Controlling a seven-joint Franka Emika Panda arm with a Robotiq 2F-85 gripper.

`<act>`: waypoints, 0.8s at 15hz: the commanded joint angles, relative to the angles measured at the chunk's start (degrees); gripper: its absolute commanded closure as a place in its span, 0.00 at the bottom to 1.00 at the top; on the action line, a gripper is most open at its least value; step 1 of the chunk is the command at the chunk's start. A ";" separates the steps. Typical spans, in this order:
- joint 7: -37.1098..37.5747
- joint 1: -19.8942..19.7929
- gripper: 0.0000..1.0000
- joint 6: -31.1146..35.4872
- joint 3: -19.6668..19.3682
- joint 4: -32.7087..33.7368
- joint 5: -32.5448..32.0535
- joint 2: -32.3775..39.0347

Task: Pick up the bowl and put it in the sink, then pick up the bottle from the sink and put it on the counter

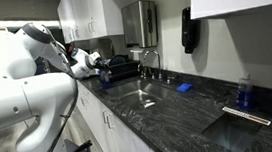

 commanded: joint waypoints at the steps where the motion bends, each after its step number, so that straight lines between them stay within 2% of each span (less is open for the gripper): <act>1: -0.37 0.63 0.00 -0.65 -1.21 0.48 0.13 -0.04; 5: -2.08 0.51 0.00 -3.18 0.73 -0.82 -0.72 -3.37; 10: -2.83 2.82 0.00 -7.35 0.60 -4.70 -3.25 -10.21; 12: -2.54 4.33 0.00 -8.19 -0.82 -6.47 -4.90 -13.09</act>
